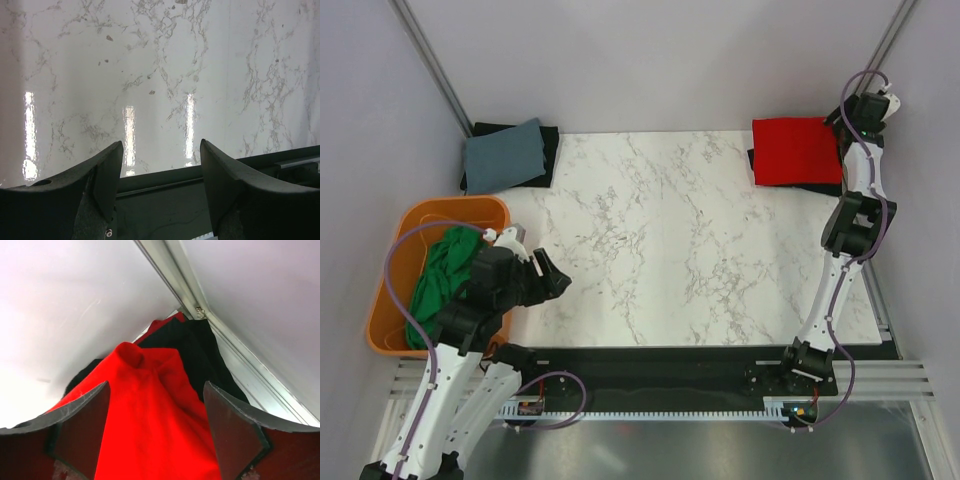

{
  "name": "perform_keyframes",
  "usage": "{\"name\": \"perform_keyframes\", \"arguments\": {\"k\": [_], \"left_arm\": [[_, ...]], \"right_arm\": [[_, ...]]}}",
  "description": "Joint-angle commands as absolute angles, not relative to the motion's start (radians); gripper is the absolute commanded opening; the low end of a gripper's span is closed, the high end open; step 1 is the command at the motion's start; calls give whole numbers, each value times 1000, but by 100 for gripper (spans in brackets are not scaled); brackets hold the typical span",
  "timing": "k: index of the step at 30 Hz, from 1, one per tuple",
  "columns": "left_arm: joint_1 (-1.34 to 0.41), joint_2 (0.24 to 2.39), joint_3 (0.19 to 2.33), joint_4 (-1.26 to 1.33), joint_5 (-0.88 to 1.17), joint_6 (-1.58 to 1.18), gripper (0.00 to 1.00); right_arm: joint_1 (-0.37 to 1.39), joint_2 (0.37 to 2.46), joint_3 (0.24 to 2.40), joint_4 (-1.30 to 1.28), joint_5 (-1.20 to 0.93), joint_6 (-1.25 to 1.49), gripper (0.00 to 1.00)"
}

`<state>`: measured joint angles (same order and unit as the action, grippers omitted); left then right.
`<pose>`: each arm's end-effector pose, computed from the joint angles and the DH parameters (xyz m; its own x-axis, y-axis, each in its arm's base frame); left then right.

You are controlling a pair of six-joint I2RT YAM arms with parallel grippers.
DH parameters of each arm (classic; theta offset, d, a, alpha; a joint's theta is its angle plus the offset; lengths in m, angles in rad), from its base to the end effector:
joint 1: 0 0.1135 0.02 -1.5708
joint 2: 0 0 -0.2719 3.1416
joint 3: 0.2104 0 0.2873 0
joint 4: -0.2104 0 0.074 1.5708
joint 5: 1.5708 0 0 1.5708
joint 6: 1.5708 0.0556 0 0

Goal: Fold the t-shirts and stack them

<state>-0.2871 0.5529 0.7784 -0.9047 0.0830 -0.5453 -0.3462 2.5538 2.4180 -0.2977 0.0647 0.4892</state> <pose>0.1423 -0.0468 0.2963 -0.6935 -0.3342 -0.6382 -0.0183 0.8938 -0.4481 0.6105 -0.2240 0.2313 -0.1637 0.5576 -0.8138 0.5333 0.7440 0.4025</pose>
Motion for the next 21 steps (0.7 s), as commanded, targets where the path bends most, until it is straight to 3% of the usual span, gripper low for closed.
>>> {"name": "perform_keyframes", "arguments": {"k": [1, 7, 14, 17, 21], "left_arm": [[-279, 546, 770, -874, 78, -566, 70], [-279, 554, 770, -874, 81, -565, 70], [-278, 529, 773, -871, 89, -561, 71], [-278, 511, 772, -867, 94, -561, 71], [-278, 511, 770, -864, 107, -554, 71]], "right_arm": [[-347, 2373, 2370, -219, 130, 538, 84], [-348, 2085, 2225, -242, 120, 549, 90], [-328, 1598, 1698, -215, -84, 650, 96], [-255, 1432, 1489, -236, -138, 634, 98], [-18, 1246, 1229, -244, -95, 621, 98]]}}
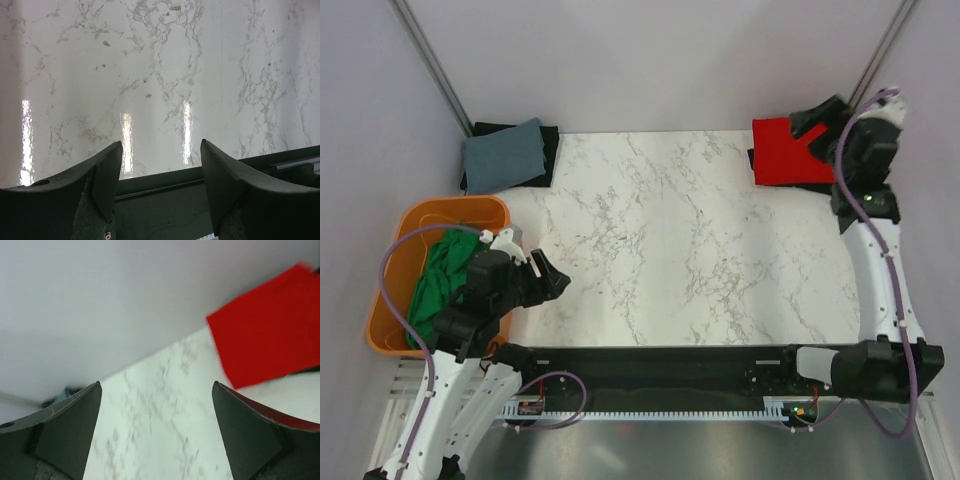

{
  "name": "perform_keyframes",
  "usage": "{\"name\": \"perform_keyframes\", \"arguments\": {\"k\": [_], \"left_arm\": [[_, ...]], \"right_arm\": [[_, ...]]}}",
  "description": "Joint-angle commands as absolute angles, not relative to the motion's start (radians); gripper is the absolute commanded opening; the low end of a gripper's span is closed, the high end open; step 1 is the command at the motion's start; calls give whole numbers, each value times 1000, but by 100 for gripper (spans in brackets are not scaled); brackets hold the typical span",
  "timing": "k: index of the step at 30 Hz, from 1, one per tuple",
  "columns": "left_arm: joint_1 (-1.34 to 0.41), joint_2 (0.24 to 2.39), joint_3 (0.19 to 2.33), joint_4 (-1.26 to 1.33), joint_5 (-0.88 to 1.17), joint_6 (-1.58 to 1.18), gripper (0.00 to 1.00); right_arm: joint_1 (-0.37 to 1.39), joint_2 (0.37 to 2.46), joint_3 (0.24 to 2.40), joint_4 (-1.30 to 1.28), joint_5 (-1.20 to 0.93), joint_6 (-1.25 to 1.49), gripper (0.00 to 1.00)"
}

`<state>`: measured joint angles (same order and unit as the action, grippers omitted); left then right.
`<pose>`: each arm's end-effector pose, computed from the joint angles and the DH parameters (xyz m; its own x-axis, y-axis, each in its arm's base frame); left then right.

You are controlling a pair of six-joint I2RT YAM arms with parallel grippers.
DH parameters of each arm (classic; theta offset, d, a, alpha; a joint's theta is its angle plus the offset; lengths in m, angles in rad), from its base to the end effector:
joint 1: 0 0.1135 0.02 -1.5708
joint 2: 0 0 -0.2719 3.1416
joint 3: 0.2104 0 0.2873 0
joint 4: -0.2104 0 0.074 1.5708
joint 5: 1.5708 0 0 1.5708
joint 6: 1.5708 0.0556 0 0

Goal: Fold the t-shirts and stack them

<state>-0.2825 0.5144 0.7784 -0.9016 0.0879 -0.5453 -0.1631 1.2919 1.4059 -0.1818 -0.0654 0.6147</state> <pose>0.1358 -0.0445 0.3015 -0.6679 -0.3441 -0.6599 -0.0012 0.8872 -0.4614 0.3426 -0.0527 0.4577 0.0017 0.5829 -0.8125 0.1184 0.8067 0.5790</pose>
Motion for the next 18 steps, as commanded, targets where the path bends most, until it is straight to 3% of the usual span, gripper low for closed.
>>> {"name": "perform_keyframes", "arguments": {"k": [1, 3, 4, 5, 12, 18], "left_arm": [[-278, 511, 770, -864, 112, -554, 71], [-278, 509, 772, -864, 115, -551, 71], [-276, 508, 770, -864, 114, -551, 81], [-278, 508, 770, -864, 114, -552, 99], [-276, 517, 770, -862, 110, -552, 100], [-276, 535, 769, -864, 104, -554, 100]], "right_arm": [[36, 1217, 1182, -244, -83, 627, 98], [172, 1154, 1065, -262, -38, 646, 98], [213, 1138, 1034, -271, -32, 659, 98], [254, 1114, 972, -278, -25, 664, 98], [621, 1049, 758, -357, 133, 710, 98], [712, 943, 617, -354, 201, 764, 98]]}}
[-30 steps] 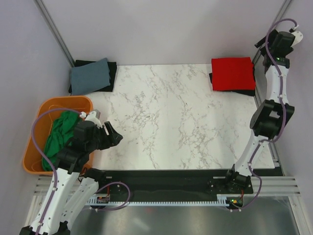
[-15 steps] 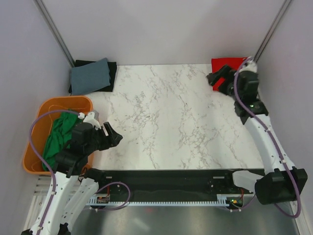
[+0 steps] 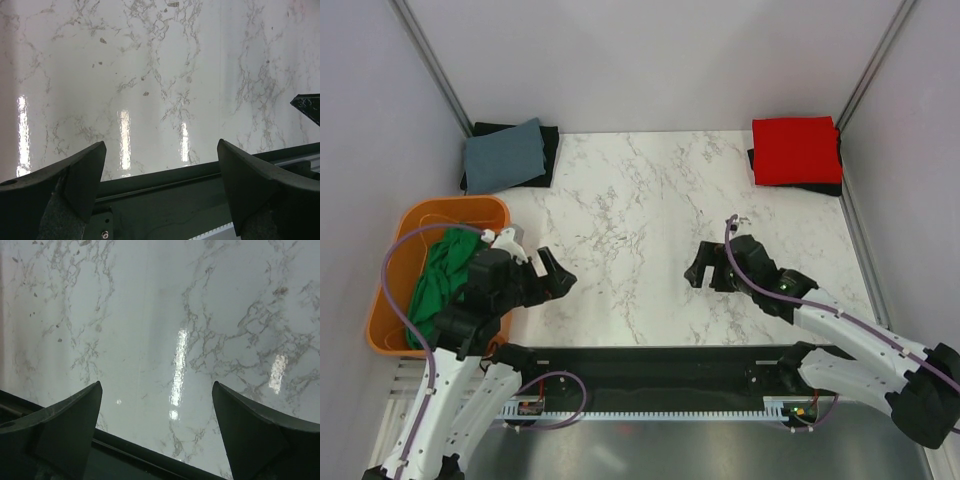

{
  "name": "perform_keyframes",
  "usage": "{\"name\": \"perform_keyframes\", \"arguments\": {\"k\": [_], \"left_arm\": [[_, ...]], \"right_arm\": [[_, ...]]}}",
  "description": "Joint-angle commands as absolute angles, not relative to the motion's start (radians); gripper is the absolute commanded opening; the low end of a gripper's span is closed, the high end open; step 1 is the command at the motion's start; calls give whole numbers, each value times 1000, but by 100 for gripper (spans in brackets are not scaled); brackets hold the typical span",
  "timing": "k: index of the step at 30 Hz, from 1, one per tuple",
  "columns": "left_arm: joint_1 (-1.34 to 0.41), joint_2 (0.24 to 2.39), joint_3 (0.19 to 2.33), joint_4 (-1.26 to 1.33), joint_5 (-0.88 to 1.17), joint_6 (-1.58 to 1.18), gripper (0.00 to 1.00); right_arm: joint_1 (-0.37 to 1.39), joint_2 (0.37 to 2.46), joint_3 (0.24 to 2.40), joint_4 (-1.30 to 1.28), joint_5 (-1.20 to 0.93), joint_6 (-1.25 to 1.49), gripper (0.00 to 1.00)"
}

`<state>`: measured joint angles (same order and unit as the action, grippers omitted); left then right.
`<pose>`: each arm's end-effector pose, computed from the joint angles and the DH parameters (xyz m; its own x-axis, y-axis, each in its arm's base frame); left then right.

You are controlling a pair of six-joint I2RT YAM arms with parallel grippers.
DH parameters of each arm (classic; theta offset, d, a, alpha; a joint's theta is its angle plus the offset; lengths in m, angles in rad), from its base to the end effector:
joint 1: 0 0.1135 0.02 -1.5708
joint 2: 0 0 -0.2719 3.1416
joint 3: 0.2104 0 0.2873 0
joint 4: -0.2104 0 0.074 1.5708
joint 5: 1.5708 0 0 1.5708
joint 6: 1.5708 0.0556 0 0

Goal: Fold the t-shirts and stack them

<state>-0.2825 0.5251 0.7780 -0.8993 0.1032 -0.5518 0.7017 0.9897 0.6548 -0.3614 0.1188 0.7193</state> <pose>0.1376 -0.0459 0.3003 -0.6793 -0.3458 -0.6473 0.0002 0.8820 -0.4713 0.1990 0.1595 0.2222 -0.7450 0.2269 -0.6272 -0.1072 0.8874 0.4483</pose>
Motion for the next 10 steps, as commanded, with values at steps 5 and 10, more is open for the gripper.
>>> {"name": "perform_keyframes", "arguments": {"k": [5, 10], "left_arm": [[-276, 552, 767, -865, 98, -558, 100], [-275, 569, 769, -870, 91, -561, 100]], "right_arm": [[712, 940, 577, -367, 219, 749, 98], [726, 937, 586, -325, 208, 687, 98]]}}
